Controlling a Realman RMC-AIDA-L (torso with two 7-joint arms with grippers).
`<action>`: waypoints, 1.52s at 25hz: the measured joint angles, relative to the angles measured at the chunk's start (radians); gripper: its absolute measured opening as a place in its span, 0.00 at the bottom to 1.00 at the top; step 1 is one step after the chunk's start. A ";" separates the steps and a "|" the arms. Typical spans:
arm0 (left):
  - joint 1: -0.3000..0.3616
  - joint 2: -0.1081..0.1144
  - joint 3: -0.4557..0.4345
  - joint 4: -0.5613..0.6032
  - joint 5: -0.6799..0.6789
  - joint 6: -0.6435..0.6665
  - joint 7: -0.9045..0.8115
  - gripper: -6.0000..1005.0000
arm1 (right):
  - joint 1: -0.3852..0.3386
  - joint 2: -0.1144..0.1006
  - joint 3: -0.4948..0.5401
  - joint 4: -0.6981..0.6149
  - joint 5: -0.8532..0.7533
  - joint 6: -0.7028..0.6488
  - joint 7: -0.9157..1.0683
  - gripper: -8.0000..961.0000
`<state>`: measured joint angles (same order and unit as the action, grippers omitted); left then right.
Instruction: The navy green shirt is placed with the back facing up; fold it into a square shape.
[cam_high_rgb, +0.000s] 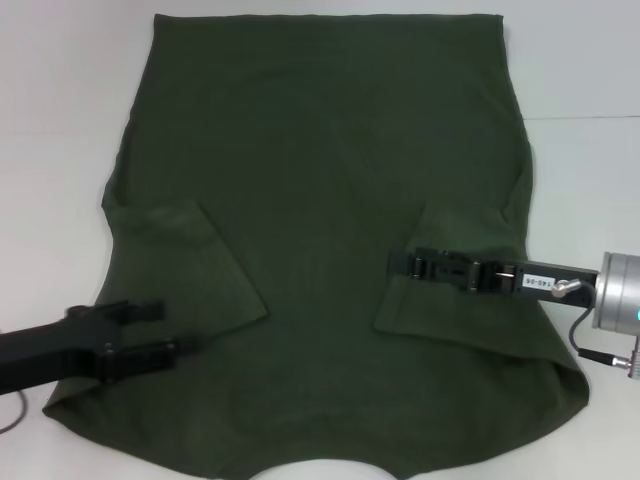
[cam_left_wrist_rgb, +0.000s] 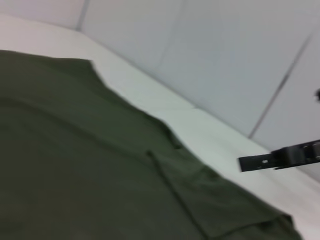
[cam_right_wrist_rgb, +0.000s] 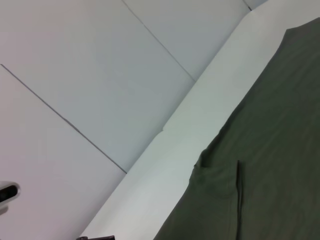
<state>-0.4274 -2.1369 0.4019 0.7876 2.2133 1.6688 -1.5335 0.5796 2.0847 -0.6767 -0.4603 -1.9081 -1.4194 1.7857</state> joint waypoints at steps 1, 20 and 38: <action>0.003 0.002 -0.014 0.010 0.015 0.001 -0.009 0.85 | 0.003 0.000 0.000 0.005 0.000 0.005 -0.004 0.96; 0.072 0.009 -0.141 0.126 0.169 0.018 -0.212 0.85 | 0.030 -0.011 -0.096 0.009 0.017 -0.017 -0.115 0.95; 0.096 0.005 -0.173 0.165 0.259 -0.034 -0.211 0.85 | 0.038 -0.032 -0.204 -0.006 0.022 -0.079 -0.192 0.95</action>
<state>-0.3316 -2.1315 0.2285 0.9522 2.4720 1.6345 -1.7443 0.6178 2.0529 -0.8804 -0.4663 -1.8865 -1.4982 1.5940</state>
